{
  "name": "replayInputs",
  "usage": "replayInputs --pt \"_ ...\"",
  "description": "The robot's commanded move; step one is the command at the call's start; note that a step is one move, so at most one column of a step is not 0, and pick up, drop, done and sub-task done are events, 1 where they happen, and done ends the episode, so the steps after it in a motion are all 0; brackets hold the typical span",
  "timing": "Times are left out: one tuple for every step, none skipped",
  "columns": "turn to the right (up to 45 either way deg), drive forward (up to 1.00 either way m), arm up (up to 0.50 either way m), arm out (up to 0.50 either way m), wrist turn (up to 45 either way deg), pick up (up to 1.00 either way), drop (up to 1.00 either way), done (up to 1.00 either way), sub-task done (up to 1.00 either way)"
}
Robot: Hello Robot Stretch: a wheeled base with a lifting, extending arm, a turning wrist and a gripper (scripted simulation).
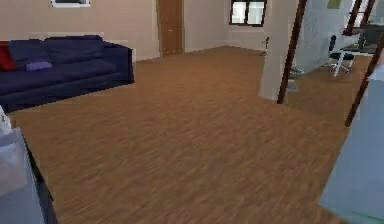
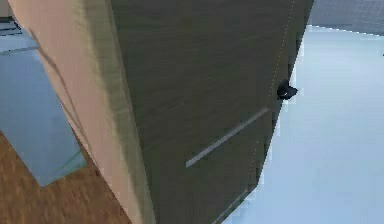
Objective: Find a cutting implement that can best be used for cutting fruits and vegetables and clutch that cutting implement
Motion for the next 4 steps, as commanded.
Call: replayInputs --pt "0.0 0.40 0.00 0.00 0.0 0.00 0.00 0.00 0.00" --pt "33.0 0.00 0.00 0.00 0.0 0.00 0.00 0.00 0.00" --pt "0.0 1.00 0.00 0.00 0.0 0.00 0.00 0.00 0.00" --pt "6.0 0.00 0.00 0.00 0.0 0.00 0.00 0.00 0.00"
